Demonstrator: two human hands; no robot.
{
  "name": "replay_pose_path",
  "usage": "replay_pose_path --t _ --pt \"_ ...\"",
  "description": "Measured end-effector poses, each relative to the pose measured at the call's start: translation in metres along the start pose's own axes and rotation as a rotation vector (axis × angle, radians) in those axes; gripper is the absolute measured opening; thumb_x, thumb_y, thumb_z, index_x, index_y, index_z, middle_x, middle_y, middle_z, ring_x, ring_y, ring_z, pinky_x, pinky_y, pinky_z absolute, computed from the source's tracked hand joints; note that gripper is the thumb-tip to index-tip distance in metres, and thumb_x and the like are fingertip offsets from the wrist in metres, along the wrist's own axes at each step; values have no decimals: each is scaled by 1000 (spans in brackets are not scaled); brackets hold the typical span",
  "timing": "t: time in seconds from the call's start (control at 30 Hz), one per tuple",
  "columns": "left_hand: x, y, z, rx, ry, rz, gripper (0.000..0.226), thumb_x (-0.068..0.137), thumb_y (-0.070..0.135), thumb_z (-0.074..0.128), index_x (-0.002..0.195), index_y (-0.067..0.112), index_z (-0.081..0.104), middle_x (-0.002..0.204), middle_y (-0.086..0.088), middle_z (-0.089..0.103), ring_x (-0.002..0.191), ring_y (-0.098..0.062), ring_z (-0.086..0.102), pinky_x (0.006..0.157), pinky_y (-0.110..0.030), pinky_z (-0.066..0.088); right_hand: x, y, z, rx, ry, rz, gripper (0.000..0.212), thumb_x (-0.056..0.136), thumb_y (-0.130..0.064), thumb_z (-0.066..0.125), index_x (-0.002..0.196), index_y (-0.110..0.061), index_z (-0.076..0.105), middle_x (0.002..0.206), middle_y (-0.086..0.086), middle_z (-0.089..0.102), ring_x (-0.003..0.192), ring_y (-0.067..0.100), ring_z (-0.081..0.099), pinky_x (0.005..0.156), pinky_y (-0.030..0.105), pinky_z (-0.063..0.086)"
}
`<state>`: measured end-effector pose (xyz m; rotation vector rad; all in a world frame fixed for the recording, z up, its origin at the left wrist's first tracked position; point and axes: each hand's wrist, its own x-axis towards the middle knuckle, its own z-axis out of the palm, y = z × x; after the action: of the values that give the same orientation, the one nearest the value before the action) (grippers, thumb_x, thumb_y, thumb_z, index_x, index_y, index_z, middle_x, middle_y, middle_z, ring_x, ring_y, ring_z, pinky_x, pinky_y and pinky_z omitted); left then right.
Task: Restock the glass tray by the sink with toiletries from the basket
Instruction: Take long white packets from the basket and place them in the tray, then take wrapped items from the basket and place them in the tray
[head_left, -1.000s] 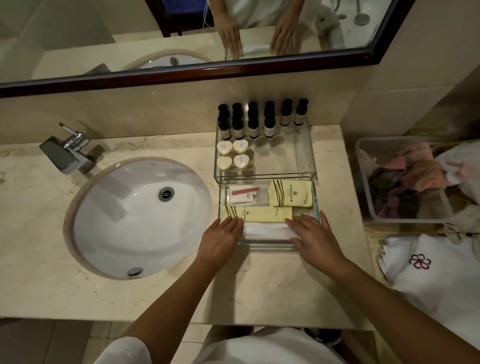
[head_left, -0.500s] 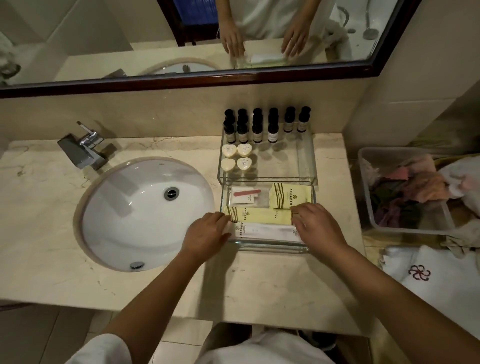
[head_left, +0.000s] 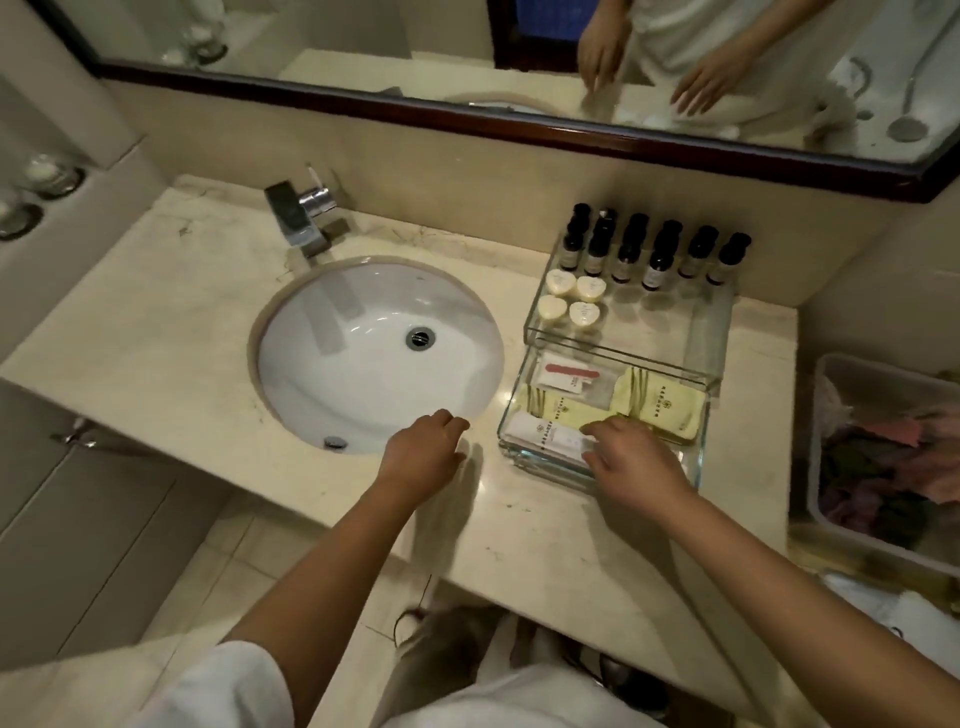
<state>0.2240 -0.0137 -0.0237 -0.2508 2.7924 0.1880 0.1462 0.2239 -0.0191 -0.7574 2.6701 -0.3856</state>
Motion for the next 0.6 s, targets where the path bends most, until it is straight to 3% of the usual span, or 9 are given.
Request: replay_pose_path --t 0.27,0.6 --pt "-82 -80 -6 -59 4 -278 40 92 20 52 131 17 46 131 -1 46 118 -22 49 83 -39 49 16 -96 -19 -122 33 -262 41 93 -33 48 132 -21 49 130 1 54 121 24 45 99 30 34" --pt "-305 -194 0 -51 140 -707 26 91 11 44 117 13 49 121 -7 46 113 -27 49 82 -39 47 -37 -339 40 -254 -83 -689 44 94 -35 43 135 -21 44 132 3 51 122 25 45 98 32 38"
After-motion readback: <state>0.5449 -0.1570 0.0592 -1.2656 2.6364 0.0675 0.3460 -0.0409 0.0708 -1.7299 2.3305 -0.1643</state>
